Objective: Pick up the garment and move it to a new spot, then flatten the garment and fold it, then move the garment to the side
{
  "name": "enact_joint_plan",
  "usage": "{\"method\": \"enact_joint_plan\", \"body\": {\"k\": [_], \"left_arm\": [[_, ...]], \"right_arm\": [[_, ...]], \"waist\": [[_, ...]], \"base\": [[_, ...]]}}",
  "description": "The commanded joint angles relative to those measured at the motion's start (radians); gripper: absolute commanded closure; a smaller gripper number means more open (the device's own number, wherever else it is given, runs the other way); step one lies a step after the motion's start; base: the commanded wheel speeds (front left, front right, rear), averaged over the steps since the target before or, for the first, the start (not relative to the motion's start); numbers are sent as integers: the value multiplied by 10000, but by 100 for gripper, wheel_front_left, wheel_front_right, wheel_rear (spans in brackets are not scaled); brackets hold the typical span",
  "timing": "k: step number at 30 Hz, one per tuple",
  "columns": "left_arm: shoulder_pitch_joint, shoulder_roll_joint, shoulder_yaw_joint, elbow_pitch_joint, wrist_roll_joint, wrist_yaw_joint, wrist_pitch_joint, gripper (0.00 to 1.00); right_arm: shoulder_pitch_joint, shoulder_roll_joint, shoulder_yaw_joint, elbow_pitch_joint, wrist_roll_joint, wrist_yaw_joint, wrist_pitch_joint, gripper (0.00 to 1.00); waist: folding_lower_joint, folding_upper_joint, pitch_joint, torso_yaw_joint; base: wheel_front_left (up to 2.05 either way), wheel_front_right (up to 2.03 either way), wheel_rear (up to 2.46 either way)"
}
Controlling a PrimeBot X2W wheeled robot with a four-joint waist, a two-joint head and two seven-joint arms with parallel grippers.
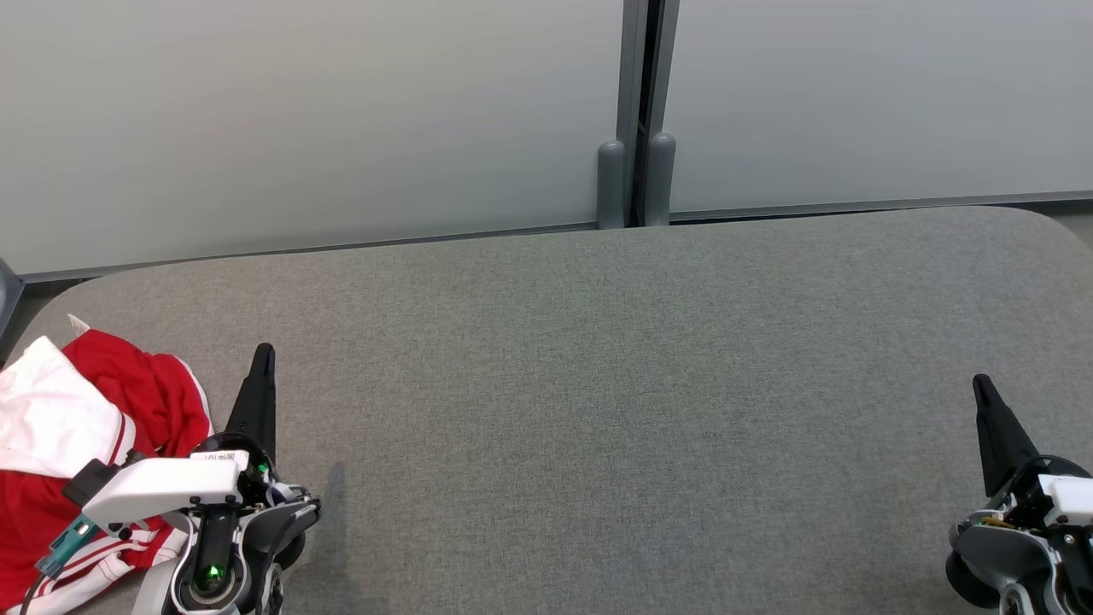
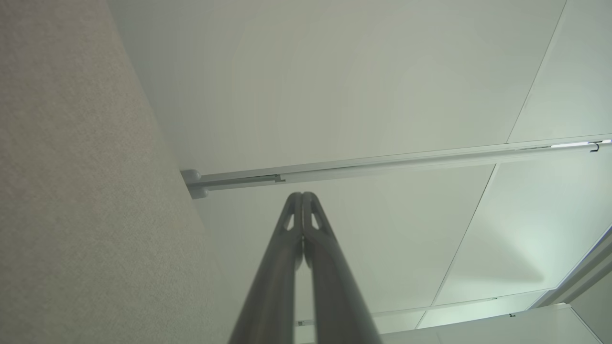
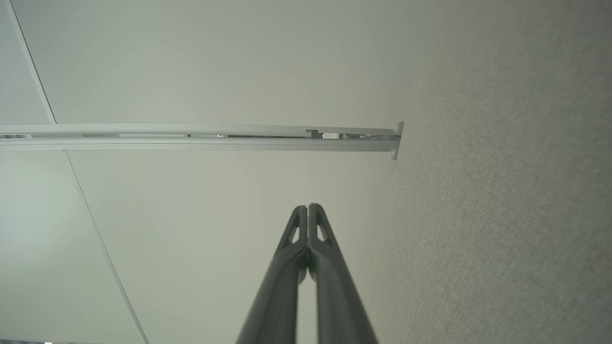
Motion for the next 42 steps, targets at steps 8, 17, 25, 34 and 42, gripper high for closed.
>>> {"method": "enact_joint_plan", "body": {"k": [8, 17, 25, 34, 42], "left_arm": [[-91, 56, 7, -19, -7, -64, 14, 100], [-91, 57, 7, -19, -7, -64, 14, 100], [234, -63, -23, 204, 3, 23, -10, 0], [648, -88, -40, 222, 342, 27, -348, 0], [777, -72, -23, 106, 1204, 124, -643, 0]], "right_arm": [[-68, -93, -5, -43, 80, 8, 10, 100], [-68, -93, -5, -43, 80, 8, 10, 100], [212, 118, 20, 195, -13, -11, -9, 0], [422, 171, 488, 232, -195, -10, -440, 0], [381, 143, 709, 231, -887, -7, -817, 0]], "waist": [[0, 0, 0, 0], [0, 0, 0, 0], [0, 0, 1, 0], [0, 0, 1, -10], [0, 0, 2, -17]], "base": [[0, 0, 0], [0, 0, 0], [0, 0, 0], [0, 0, 0], [0, 0, 0]]}}
